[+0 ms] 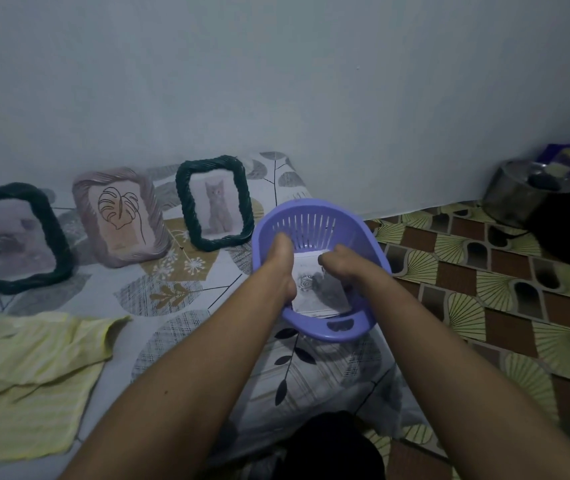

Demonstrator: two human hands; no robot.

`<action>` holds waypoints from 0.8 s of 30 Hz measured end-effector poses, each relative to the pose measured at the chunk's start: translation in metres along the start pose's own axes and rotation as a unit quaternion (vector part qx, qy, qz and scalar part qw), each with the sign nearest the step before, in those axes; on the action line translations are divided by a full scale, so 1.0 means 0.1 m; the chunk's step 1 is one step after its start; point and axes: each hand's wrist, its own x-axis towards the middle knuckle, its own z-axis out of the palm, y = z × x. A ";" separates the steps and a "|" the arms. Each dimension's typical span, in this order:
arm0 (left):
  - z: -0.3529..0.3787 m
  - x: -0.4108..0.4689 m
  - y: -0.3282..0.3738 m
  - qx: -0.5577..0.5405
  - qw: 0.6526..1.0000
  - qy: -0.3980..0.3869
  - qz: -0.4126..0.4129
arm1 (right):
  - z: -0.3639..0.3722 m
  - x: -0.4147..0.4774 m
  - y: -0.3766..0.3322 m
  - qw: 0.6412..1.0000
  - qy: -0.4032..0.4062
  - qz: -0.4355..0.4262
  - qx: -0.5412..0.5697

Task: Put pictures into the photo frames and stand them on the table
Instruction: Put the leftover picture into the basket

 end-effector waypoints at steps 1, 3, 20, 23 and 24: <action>0.00 0.00 0.00 -0.002 1.000 -0.004 -0.001 | -0.01 -0.01 0.01 1.000 0.001 -0.004 -0.006; 0.01 -0.04 0.03 -0.008 1.000 -0.006 0.006 | -0.04 0.00 0.02 1.000 -0.001 -0.016 -0.025; 0.20 0.61 0.25 0.721 0.632 -0.065 0.276 | -0.04 -0.14 0.06 0.784 -0.035 -0.166 -0.597; 0.23 0.74 0.21 0.739 0.607 -0.061 0.285 | -0.03 -0.14 0.08 0.786 -0.024 -0.170 -0.594; 0.22 0.76 0.20 0.741 0.603 -0.062 0.288 | -0.03 -0.14 0.09 0.787 -0.024 -0.166 -0.594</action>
